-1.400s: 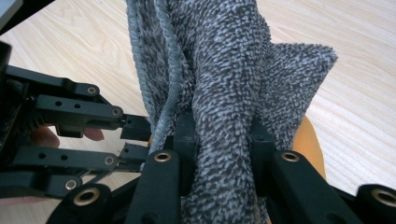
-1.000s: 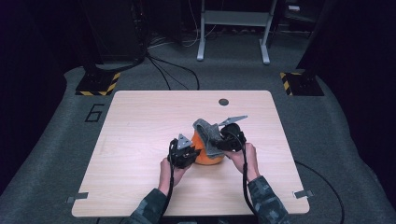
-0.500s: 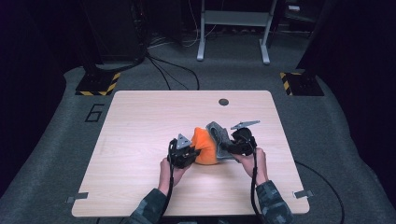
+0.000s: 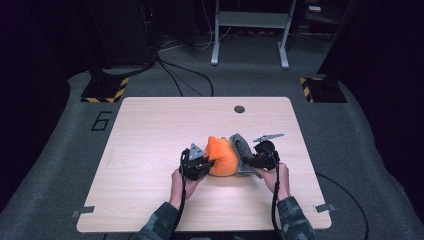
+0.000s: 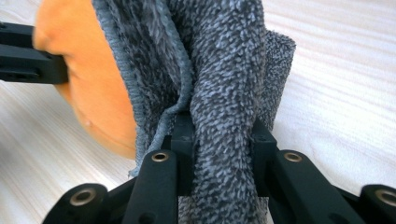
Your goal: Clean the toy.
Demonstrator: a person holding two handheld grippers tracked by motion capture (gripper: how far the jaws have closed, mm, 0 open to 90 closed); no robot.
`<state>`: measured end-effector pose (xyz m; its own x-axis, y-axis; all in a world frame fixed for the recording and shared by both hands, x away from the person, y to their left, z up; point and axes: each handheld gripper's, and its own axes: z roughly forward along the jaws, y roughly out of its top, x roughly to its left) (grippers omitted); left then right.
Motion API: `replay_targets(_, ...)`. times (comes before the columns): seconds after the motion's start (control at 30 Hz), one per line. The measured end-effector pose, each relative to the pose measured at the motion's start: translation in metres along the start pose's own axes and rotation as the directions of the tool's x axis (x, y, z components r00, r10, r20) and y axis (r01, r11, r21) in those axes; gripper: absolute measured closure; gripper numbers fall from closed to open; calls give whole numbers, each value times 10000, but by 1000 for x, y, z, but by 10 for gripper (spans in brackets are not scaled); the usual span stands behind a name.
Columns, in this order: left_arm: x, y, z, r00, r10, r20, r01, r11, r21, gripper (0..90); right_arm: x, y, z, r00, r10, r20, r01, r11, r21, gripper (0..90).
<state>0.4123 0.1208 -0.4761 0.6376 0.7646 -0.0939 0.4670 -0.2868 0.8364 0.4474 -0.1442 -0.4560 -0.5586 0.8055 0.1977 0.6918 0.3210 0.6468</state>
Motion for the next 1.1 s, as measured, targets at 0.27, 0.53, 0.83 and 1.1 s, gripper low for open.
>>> replay_targets(0.27, 0, 0, 0, 10000, 3, -35, -3, 10000, -11, 760, -10, -9, 12, 9993, 311, 225, -320, 9988, 375, 708)
replay_targets(0.53, 1, 0, -1, 10000, -20, -27, 20, 10000, 11, 759, -19, -18, 28, 9981, 519, 319, -546, 9945, 899, 707)
replay_targets(0.83, 4, 0, -1, 10000, -66, -72, 66, 10000, 47, 756, -8, 1, -5, 9983, 262, 529, -254, 9996, -152, 713)
replay_targets(1.1, 4, 0, -2, 10000, -25, -88, 25, 10000, 84, 738, 30, 30, -12, 9952, -948, 248, 954, 9951, -240, 720)
